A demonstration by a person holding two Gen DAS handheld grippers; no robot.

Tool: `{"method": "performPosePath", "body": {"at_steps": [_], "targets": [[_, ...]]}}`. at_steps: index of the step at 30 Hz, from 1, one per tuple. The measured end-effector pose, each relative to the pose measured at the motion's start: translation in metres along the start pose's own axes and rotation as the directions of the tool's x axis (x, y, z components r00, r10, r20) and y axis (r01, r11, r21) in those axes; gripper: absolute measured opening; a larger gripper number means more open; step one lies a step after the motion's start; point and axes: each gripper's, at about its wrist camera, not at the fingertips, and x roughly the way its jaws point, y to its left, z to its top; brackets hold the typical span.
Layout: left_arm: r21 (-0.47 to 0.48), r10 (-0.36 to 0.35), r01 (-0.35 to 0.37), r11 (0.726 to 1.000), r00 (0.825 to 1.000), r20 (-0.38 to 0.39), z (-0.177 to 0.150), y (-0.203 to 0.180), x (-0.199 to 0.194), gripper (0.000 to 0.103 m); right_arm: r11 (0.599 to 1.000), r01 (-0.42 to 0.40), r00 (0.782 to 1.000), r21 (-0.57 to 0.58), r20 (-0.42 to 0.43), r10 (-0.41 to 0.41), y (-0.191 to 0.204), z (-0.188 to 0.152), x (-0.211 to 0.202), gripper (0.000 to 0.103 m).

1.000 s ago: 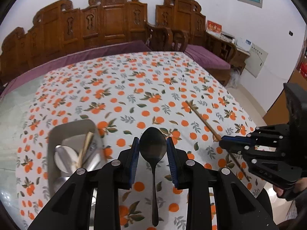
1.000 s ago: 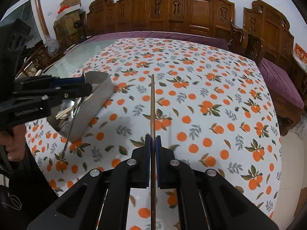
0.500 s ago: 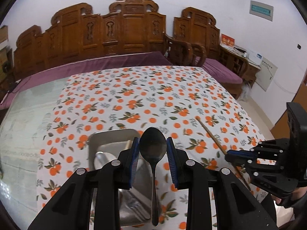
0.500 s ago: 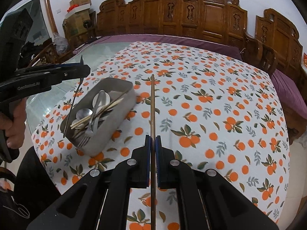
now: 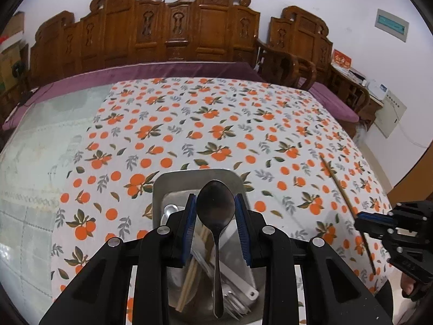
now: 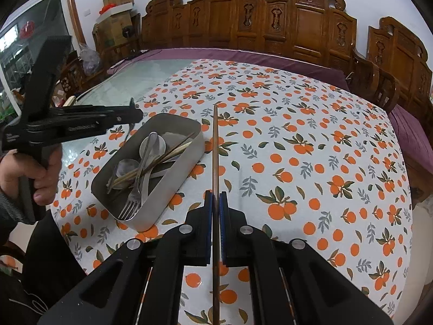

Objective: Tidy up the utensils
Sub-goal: 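Carry the metal spoon over the tray and release it with the left tool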

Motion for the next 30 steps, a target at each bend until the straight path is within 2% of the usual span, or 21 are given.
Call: {"method": "performPosePath", "body": {"at_steps": [10, 24, 25, 27, 30], "targets": [[0.000, 0.031, -0.031, 1.000, 0.996, -0.081, -0.015, 0.010, 0.036, 0.027, 1.000, -0.014, 1.000, -0.003, 0.000, 0.014, 0.006, 0.004, 0.004, 0.006], [0.012, 0.048, -0.047, 0.999, 0.989, -0.141, -0.025, 0.009, 0.051, 0.027, 1.000, -0.021, 1.000, -0.012, -0.001, 0.021, 0.015, 0.005, 0.006, 0.006], [0.008, 0.047, -0.046, 0.999, 0.989, -0.142, -0.025, 0.010, 0.050, 0.028, 1.000, -0.021, 1.000, -0.013, -0.001, 0.021, 0.017, 0.005, 0.006, 0.006], [0.001, 0.043, -0.043, 0.999, 0.989, -0.138, -0.025, 0.011, 0.047, 0.040, 1.000, -0.022, 1.000, -0.016, 0.000, 0.022, 0.018, 0.006, 0.006, 0.006], [-0.006, 0.036, -0.037, 0.999, 0.993, -0.113, -0.025, 0.014, 0.034, 0.043, 1.000, -0.025, 1.000, -0.015, 0.003, 0.025, 0.021, 0.008, 0.006, 0.006]]}}
